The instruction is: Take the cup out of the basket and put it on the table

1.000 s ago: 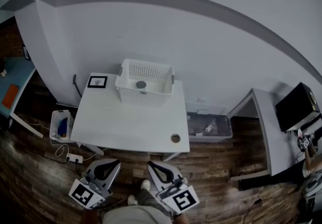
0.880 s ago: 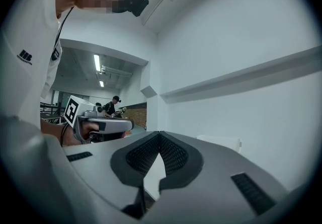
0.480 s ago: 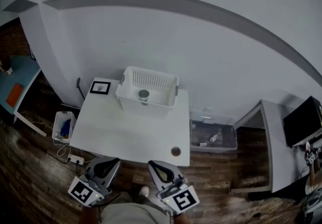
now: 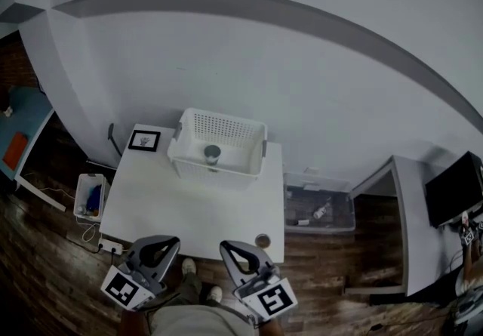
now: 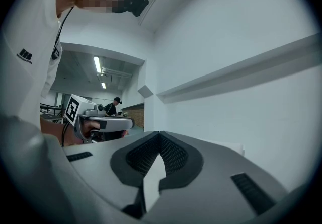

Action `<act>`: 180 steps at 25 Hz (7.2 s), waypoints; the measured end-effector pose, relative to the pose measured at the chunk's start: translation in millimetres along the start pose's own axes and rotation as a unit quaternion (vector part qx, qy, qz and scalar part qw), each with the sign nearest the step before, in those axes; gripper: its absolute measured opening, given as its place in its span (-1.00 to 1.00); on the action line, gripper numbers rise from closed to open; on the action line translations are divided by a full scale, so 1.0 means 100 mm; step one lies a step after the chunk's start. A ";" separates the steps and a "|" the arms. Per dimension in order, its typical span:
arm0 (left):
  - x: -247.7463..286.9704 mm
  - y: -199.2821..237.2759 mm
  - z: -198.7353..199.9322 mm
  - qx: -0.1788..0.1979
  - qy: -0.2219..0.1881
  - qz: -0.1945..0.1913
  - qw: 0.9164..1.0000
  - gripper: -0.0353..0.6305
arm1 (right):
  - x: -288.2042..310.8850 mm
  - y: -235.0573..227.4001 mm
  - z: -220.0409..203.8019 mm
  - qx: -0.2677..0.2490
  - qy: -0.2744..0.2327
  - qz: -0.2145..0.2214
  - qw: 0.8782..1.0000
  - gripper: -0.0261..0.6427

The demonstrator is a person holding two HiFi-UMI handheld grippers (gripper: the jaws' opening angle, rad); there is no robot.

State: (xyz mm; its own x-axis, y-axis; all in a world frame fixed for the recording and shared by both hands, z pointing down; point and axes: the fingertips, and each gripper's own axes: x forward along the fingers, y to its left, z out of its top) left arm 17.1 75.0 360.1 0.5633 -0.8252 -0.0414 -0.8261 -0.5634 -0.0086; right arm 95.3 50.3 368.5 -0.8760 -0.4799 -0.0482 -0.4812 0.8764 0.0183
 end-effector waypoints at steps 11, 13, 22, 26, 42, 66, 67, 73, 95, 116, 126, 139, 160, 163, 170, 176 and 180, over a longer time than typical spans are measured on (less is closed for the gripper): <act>0.39 0.70 -0.07 -0.001 0.005 -0.033 0.999 -0.89 | 0.67 -0.43 -0.08 -0.003 0.015 -0.032 0.999 -0.89; 0.44 0.84 -0.08 -0.005 0.005 -0.041 0.999 -0.89 | 0.80 -0.47 -0.10 -0.004 0.018 -0.038 0.999 -0.89; 0.60 1.33 -0.14 -0.013 -0.001 -0.078 0.997 -0.89 | 1.24 -0.62 -0.14 -0.010 0.032 -0.074 0.997 -0.89; 0.66 1.52 -0.18 -0.024 0.000 -0.083 0.996 -0.89 | 1.38 -0.69 -0.15 -0.011 0.034 -0.085 0.996 -0.89; 1.33 1.96 -0.40 -0.031 0.020 -0.070 0.997 -0.89 | 1.82 -1.39 -0.32 0.000 0.040 -0.064 0.997 -0.89; 1.92 2.46 -0.78 -0.046 0.050 -0.071 0.995 -0.89 | 2.55 -2.41 -1.35 -0.049 0.236 -0.008 0.971 -0.89; 1.94 2.46 -0.79 -0.046 0.051 -0.071 0.995 -0.89 | 2.58 -2.44 -1.40 -0.055 0.247 0.002 0.967 -0.89; 1.99 2.47 -0.85 -0.047 0.055 -0.070 0.995 -0.89 | 2.76 -2.49 -1.95 -0.085 0.323 0.076 0.939 -0.59; 2.21 2.63 -1.06 -0.044 0.082 -0.064 0.994 -0.89 | 2.95 -2.60 -3.49 -0.168 0.508 0.221 0.815 0.16; 2.33 2.65 -1.17 -0.045 0.095 -0.067 0.992 -0.89 | 2.95 -2.65 -3.79 -0.165 0.535 0.242 0.793 0.16; 2.29 2.64 -1.15 -0.046 0.094 -0.063 0.992 -0.89 | 2.93 -2.65 -3.58 -0.172 0.525 0.235 0.800 0.15; 2.16 2.53 -1.03 -0.035 0.084 -0.064 0.994 -0.89 | 2.86 -2.61 -2.95 -0.175 0.516 0.227 0.807 0.14; 1.72 2.18 -0.89 -0.018 0.075 -0.072 0.994 -0.89 | 2.61 -2.25 -1.84 -0.220 0.475 0.215 0.824 0.13; 1.68 2.10 -0.89 -0.015 0.075 -0.078 0.994 -0.89 | 2.54 -2.19 -1.71 -0.223 0.469 0.213 0.827 0.13; 1.59 1.81 -0.88 -0.011 0.065 -0.101 0.993 -0.89 | 2.30 -1.99 -1.42 -0.230 0.455 0.208 0.835 0.13; 1.47 1.63 -0.90 -0.009 0.069 -0.116 0.991 -0.89 | 2.05 -1.77 -1.25 -0.230 0.443 0.199 0.843 0.13; 1.40 1.52 -0.94 -0.010 0.072 -0.124 0.990 -0.89 | 1.86 -1.58 -1.22 -0.227 0.438 0.194 0.848 0.13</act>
State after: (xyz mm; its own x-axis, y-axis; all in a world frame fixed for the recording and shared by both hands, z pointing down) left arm -28.8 -129.7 446.8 0.7468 -0.6571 0.1019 -0.6619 -0.7494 0.0184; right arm 4.4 -182.7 478.9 -0.5654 -0.1779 0.8054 0.0592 0.9652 0.2548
